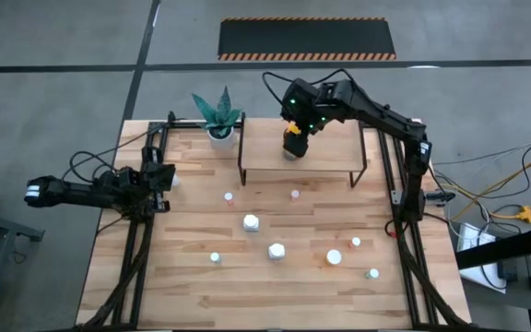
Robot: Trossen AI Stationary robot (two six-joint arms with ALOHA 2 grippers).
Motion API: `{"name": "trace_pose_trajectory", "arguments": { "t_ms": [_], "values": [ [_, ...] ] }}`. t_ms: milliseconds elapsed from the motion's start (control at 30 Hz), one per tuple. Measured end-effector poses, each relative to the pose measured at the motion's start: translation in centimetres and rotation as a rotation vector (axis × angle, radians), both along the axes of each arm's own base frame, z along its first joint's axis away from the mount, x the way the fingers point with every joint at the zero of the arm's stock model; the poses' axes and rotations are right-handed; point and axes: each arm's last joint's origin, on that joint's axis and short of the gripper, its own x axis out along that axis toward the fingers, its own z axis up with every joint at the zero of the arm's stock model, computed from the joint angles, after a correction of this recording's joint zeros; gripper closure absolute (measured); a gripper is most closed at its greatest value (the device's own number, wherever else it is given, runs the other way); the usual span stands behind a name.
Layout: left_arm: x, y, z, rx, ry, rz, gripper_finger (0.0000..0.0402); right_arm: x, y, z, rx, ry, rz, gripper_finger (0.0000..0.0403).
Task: Pick and place medicine bottles onto shelf by color
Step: Put the yellow medicine bottle on the shelf
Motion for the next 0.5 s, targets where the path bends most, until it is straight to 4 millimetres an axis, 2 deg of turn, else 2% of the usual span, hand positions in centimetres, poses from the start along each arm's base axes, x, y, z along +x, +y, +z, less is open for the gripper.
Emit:
{"name": "trace_pose_trajectory", "arguments": {
  "t_ms": [300,500],
  "values": [
    [0.0,0.0,0.0,-0.001,0.0,-0.001,0.0382,-1.3,0.4,3.0,-0.036,-0.063,0.013,0.0133],
    [0.0,0.0,0.0,-0.002,-0.001,-0.001,0.0382,-3.9,1.4,4.2,-0.038,0.017,0.059,0.0182]
  ]
}}
